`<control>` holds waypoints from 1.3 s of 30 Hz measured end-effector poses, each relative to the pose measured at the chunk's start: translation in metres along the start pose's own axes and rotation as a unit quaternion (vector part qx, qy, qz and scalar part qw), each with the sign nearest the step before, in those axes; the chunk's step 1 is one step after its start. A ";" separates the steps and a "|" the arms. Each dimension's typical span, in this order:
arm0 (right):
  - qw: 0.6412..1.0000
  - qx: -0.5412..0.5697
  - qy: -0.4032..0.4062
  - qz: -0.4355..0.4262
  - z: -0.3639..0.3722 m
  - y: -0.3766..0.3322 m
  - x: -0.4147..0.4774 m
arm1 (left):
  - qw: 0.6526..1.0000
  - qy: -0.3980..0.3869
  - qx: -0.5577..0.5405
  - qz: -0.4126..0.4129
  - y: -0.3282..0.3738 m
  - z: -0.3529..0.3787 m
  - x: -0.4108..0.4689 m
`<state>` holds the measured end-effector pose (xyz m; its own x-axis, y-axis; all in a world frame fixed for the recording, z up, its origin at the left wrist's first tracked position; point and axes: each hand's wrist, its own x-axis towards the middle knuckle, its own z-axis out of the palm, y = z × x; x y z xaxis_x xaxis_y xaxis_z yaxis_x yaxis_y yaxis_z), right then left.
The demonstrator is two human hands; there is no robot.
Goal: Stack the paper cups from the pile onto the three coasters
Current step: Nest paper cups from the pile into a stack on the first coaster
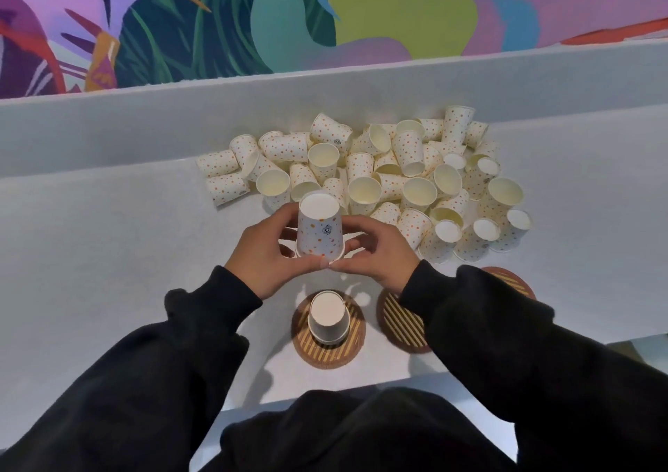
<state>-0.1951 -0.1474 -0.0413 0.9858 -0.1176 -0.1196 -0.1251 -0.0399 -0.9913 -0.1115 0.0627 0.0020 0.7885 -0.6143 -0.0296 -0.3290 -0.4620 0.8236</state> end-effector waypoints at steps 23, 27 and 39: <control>0.989 -0.146 -0.032 0.009 0.011 0.063 -0.069 | 0.999 -0.011 0.029 -0.015 -0.058 0.070 -0.075; 0.990 -0.137 -0.032 0.028 0.014 0.074 -0.066 | 0.999 -0.006 0.024 -0.034 -0.069 0.080 -0.077; 0.989 -0.127 -0.044 0.056 0.012 0.084 -0.062 | 0.997 -0.033 0.033 -0.063 -0.079 0.091 -0.077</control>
<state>-0.2649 -0.1312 -0.1178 0.9685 -0.0494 -0.2439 -0.2478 -0.2800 -0.9274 -0.1934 0.0886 -0.1124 0.7909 -0.5881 -0.1694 -0.2643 -0.5778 0.7722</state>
